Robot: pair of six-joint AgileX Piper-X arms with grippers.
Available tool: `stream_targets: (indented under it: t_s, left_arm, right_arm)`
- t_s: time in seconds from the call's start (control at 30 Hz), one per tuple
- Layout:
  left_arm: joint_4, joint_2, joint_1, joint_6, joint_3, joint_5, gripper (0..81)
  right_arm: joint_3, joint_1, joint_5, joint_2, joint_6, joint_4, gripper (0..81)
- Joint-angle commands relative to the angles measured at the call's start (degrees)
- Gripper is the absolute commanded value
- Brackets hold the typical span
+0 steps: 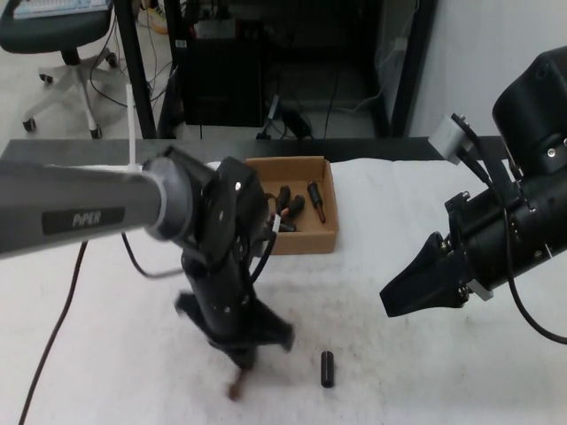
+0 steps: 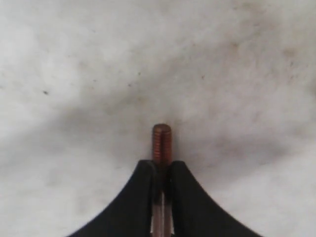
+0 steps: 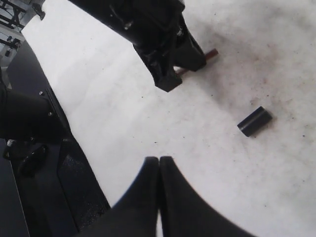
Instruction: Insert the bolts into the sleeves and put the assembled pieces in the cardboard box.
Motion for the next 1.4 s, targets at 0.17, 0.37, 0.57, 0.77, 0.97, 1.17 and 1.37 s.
stream_targets:
  t_s: [0.17, 0.37, 0.57, 0.77, 0.97, 1.17, 1.37]
  left_arm:
    - [2.4, 0.0, -0.1, 20.7, -1.6, -17.4, 0.2]
    - [-0.2, 0.0, -0.4, 20.5, -1.6, -11.0, 0.1]
    - [0.6, 0.0, -0.9, 20.5, -1.6, 2.8, 7.7]
    - [-1.1, 0.0, -2.0, 20.5, -1.6, 3.6, 9.3]
    - [-2.0, 0.0, -2.0, 20.6, -1.6, 4.7, 9.3]
    - [-2.3, 0.0, -2.0, 20.6, -1.6, 9.2, 9.3]
    - [-2.2, 0.0, -2.0, 20.0, -2.3, 9.7, 30.5]
  right_arm:
    - [0.0, 0.0, -0.8, -0.6, -1.7, 0.1, 0.3]
    - [0.0, 0.0, -0.8, -0.6, -2.1, 0.1, 0.3]
    - [0.0, 0.0, -0.1, -0.6, -2.1, 0.1, 0.3]
    - [0.0, 0.0, 0.1, -0.6, -2.1, 0.1, 0.3]
    - [0.0, 0.0, 0.1, -0.6, -2.1, 0.1, 0.3]
    - [0.0, 0.0, 0.1, -0.6, -2.1, 0.1, 0.3]
    - [0.0, 0.0, 0.1, -0.6, -2.4, 0.1, 0.3]
